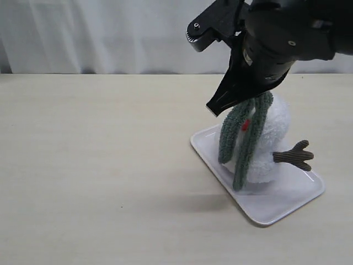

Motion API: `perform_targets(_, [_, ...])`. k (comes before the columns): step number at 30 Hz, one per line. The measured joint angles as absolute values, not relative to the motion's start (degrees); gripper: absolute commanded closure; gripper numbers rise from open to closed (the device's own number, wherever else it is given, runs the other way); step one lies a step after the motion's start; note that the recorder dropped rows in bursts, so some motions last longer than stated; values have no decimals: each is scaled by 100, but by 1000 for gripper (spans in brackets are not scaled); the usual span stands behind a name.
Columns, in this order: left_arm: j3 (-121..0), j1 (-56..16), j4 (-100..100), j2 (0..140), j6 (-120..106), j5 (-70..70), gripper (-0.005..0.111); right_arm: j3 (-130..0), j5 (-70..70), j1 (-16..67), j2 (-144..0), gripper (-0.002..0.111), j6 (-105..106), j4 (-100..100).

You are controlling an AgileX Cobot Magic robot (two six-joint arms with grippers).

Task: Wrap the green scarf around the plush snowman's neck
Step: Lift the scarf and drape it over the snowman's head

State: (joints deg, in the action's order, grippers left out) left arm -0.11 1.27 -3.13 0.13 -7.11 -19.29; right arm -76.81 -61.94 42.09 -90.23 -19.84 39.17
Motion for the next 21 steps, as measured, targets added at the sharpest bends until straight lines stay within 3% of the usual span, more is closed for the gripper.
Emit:
perform_targets(10, [-11, 127, -313, 13, -711, -1929, 107, -7681, -4549, 4160, -9067, 104, -1952, 3262])
perform_targets(21, [-11, 127, -313, 13, -711, -1929, 107, -7681, -6361, 3876, -9067, 104, -1830, 3856])
